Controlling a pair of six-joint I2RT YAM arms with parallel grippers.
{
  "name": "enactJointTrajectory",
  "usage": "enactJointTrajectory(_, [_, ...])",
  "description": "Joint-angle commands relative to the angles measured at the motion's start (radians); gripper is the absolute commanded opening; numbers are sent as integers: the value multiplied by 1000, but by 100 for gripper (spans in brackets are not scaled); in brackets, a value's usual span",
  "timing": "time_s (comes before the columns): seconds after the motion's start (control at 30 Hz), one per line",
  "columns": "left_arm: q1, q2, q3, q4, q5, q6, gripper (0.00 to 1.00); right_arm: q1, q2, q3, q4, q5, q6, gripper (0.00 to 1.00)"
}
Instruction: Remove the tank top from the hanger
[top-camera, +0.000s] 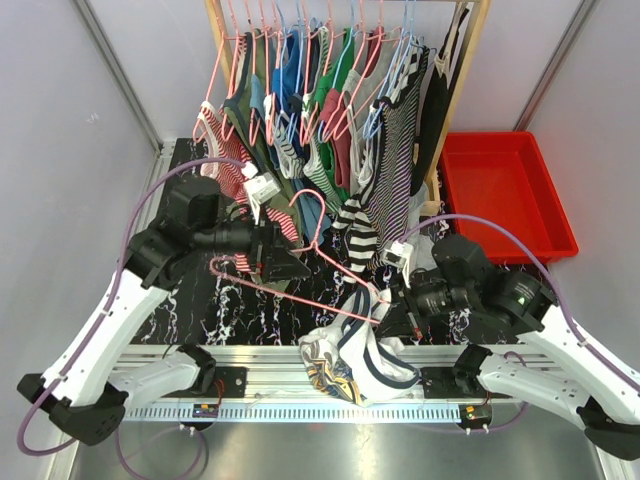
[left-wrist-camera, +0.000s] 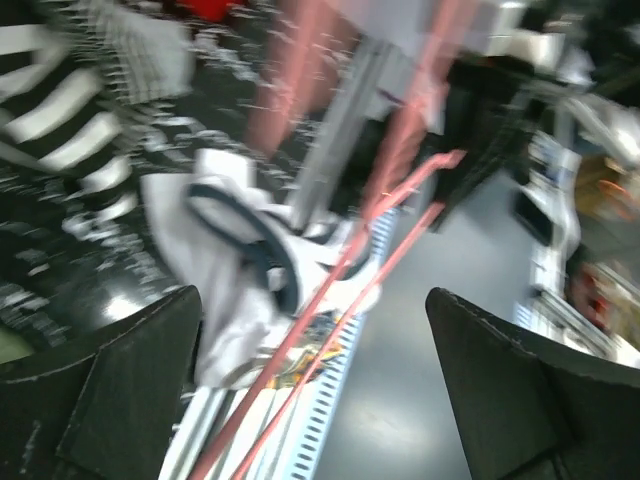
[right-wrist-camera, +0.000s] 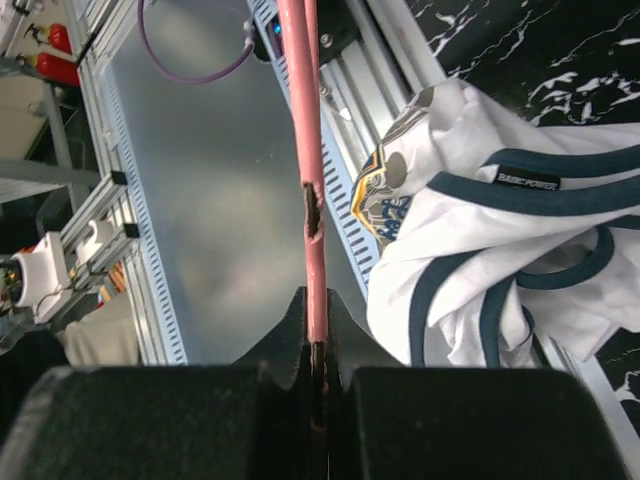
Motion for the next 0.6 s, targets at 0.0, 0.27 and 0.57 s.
enactJointTrajectory(0.0, [7,-87,58,-58,-353,41,99,2,-39,50,-15,116,15,0])
enactJointTrajectory(0.27, [7,-355,44,-6,-800,-40,99,2,-172,122,-32,384,50,0])
enactJointTrajectory(0.57, [7,-496,-96,-47,-756,-74,99,4,-355,208,104,850,-2,0])
